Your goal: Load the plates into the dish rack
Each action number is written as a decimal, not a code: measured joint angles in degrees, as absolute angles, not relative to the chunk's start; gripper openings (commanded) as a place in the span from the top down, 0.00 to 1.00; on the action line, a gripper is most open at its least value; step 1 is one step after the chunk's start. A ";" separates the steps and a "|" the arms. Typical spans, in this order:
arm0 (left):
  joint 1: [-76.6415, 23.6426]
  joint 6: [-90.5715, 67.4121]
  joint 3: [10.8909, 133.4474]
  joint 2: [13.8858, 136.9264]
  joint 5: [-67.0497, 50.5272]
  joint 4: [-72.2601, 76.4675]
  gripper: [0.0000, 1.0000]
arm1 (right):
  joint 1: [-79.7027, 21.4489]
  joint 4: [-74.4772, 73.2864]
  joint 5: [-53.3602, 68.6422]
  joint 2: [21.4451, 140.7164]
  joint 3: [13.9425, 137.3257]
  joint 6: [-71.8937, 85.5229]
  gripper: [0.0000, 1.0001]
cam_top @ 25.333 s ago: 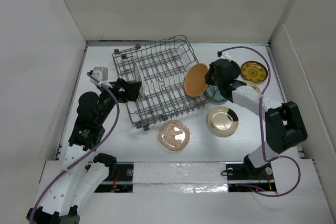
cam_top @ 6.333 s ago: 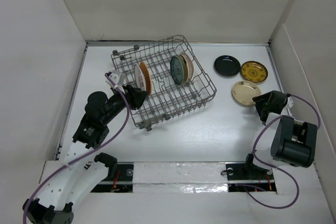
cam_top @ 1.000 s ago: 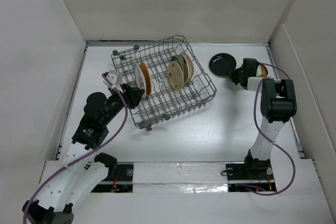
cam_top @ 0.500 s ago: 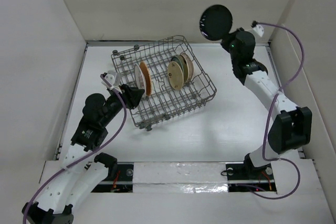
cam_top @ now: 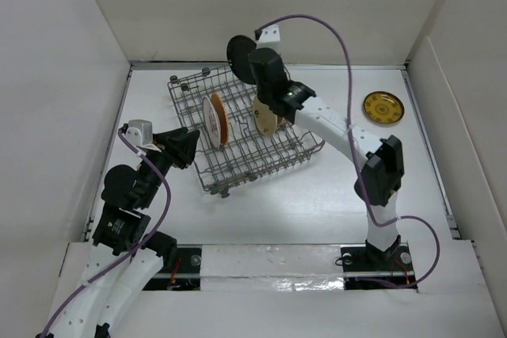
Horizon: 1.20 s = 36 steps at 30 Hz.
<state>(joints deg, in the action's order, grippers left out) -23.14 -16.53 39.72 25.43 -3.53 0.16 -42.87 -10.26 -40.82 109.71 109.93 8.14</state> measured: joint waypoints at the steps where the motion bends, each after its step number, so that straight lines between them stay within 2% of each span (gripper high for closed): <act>1: -23.14 -16.58 39.72 25.30 -3.31 0.60 0.63 | -43.72 -12.16 -42.06 111.81 111.50 6.83 1.00; 14: -23.14 -16.64 39.72 27.53 -3.14 0.16 0.63 | -48.97 -26.74 -53.80 129.10 124.18 -3.88 1.00; 36: -23.14 -16.78 39.72 27.53 -3.70 0.16 0.62 | -49.84 -29.32 -54.61 131.72 119.55 5.10 1.00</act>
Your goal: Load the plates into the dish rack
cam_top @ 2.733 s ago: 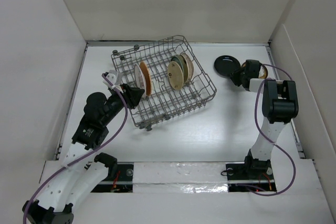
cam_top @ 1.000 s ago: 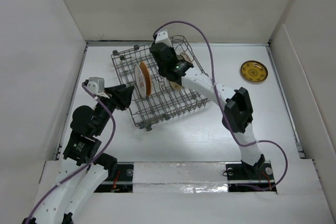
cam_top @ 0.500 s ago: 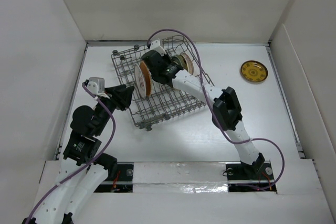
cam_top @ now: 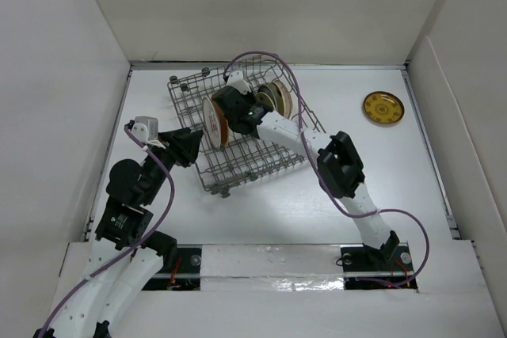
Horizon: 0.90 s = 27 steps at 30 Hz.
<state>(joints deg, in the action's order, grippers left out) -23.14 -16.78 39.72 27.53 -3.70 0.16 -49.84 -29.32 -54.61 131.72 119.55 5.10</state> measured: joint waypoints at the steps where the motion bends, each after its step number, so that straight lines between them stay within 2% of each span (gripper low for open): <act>1: -23.14 -16.78 39.72 27.53 -3.77 0.16 0.62 | -50.09 -29.08 -54.61 131.70 119.07 5.63 1.00; 4: -23.14 -16.80 39.72 27.53 -3.88 0.14 0.62 | -50.72 -28.84 -54.63 131.70 117.91 7.09 0.98; 5: -23.14 -16.80 39.72 27.53 -3.90 0.16 0.62 | -50.89 -28.42 -54.61 131.68 117.45 7.60 0.92; 6: -23.14 -16.80 39.72 27.51 -3.95 0.16 0.62 | -51.07 -28.08 -54.74 131.57 116.90 8.03 0.79; 7: -23.14 -16.80 39.72 27.51 -3.99 0.16 0.62 | -51.16 -27.62 -54.85 131.24 116.18 8.58 0.75; 10: -23.14 -16.82 39.72 27.51 -4.05 0.16 0.62 | -51.42 -27.77 -53.19 130.02 113.65 9.80 0.71; 12: -23.14 -16.82 39.72 27.51 -4.08 0.14 0.62 | -51.44 -27.59 -51.99 129.01 111.77 10.61 0.63; 16: -23.14 -16.82 39.72 27.51 -4.12 0.14 0.62 | -51.44 -27.38 -49.60 124.86 107.70 11.55 0.57; 17: -23.14 -16.84 39.72 27.51 -4.14 0.14 0.62 | -51.42 -27.31 -48.90 123.15 106.85 11.75 0.54; 18: -23.14 -16.82 39.72 27.51 -4.21 0.16 0.62 | -51.40 -26.87 -48.10 121.16 105.86 11.92 0.44; 20: -23.14 -16.84 39.72 27.51 -4.27 0.16 0.62 | -51.03 -25.39 -46.37 115.98 103.39 12.19 0.35; 24: -23.14 -16.84 39.70 27.46 -4.34 0.16 0.62 | -47.92 -20.62 -39.03 102.10 96.82 13.34 0.32; 26: -23.14 -16.84 39.70 27.46 -4.43 0.16 0.62 | -43.27 -16.78 -33.61 94.67 92.36 14.33 0.35; 27: -23.14 -16.84 39.70 27.46 -4.47 0.19 0.62 | -39.88 -14.50 -31.07 90.83 89.67 15.11 0.60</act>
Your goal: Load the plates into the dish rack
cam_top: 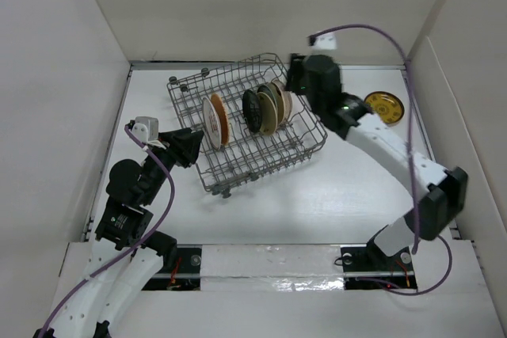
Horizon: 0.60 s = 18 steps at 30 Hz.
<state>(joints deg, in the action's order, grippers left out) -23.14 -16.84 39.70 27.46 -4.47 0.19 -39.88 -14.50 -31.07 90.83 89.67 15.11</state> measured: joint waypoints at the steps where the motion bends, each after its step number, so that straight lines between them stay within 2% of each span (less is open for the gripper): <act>1: -23.14 -16.84 39.70 27.46 -4.49 0.16 0.62 | -35.66 -12.38 -28.60 86.96 86.83 15.75 0.76; 2: -23.14 -16.84 39.70 27.49 -4.51 0.16 0.62 | -31.64 -10.20 -26.81 84.20 84.31 16.64 0.94; 3: -23.14 -16.84 39.70 27.49 -4.54 0.14 0.62 | -26.94 -7.88 -24.56 81.52 81.21 18.13 1.00; 6: -23.14 -16.86 39.70 27.49 -4.75 0.16 0.63 | -12.58 -2.02 -18.06 77.12 72.69 22.92 1.00; 8: -23.14 -16.99 39.70 27.49 -5.06 0.19 0.70 | -3.86 1.50 -14.20 77.41 67.22 26.81 1.00; 9: -23.14 -17.04 39.70 27.49 -5.34 0.19 0.77 | 0.36 2.79 -12.21 78.54 64.88 29.26 0.93; 10: -23.14 -17.15 39.70 27.49 -5.67 0.19 0.92 | 3.88 3.92 -10.17 80.23 62.98 31.97 0.85; 11: -23.14 -17.26 39.70 27.49 -6.07 0.25 0.98 | 7.09 4.64 -8.36 82.76 61.71 34.61 0.72; 12: -23.14 -17.23 39.70 27.49 -6.50 0.36 1.00 | 10.09 5.26 -6.50 85.62 61.01 37.52 0.52; 15: -23.14 -17.04 39.70 27.49 -7.49 0.67 1.00 | 16.53 7.07 -2.04 94.19 59.70 44.69 0.36; 18: -23.14 -17.06 39.59 27.42 -7.99 0.73 1.00 | 19.25 7.07 -0.80 99.83 58.98 49.30 0.32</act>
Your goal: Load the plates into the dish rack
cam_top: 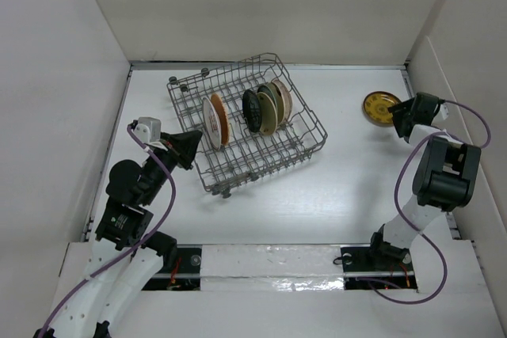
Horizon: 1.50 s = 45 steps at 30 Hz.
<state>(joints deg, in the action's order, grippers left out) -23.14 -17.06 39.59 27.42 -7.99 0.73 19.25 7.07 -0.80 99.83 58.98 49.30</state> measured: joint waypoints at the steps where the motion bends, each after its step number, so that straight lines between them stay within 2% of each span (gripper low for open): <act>1: -23.14 -17.08 39.42 27.29 -8.16 0.93 0.92 | 19.44 7.05 -0.84 100.84 58.96 50.37 0.32; 4: -23.14 -17.58 38.96 26.72 -8.73 1.02 0.77 | 19.59 7.40 -1.26 101.82 58.96 52.82 0.33; 7: -23.14 -18.13 38.92 25.98 -9.54 1.06 0.71 | 20.08 8.36 -1.08 102.52 59.00 54.87 0.36; 17: -23.14 -18.59 38.92 23.51 -11.84 1.91 0.68 | 20.88 7.09 -3.29 108.57 61.10 58.87 0.48; 21: -23.14 -18.70 38.92 22.83 -12.05 1.96 0.67 | 20.53 5.10 -4.38 109.54 62.43 58.76 0.61; 25: -23.14 -18.76 38.92 22.68 -12.29 2.11 0.67 | 20.32 2.15 -5.26 111.74 66.26 58.24 0.68; 27: -23.14 -18.76 38.92 22.72 -12.60 2.11 0.66 | 20.08 0.32 -5.76 112.73 68.66 57.76 0.79; 29: -23.14 -18.76 38.92 22.72 -12.82 2.11 0.66 | 19.77 -0.51 -6.04 113.67 70.32 57.23 0.86; 30: -23.14 -18.76 38.92 22.72 -12.88 2.11 0.66 | 19.79 -0.91 -6.02 114.04 70.83 57.06 0.93; 32: -23.14 -18.76 38.92 22.72 -12.91 2.13 0.66 | 19.84 -0.80 -5.69 114.37 70.98 56.82 1.00; 39: -23.14 -18.76 38.92 22.74 -12.88 2.13 0.66 | 20.64 4.01 -3.77 111.98 66.24 56.62 1.00; 45: -23.14 -18.72 38.92 22.96 -12.60 2.11 0.66 | 16.88 4.49 -6.74 96.20 57.89 54.63 1.00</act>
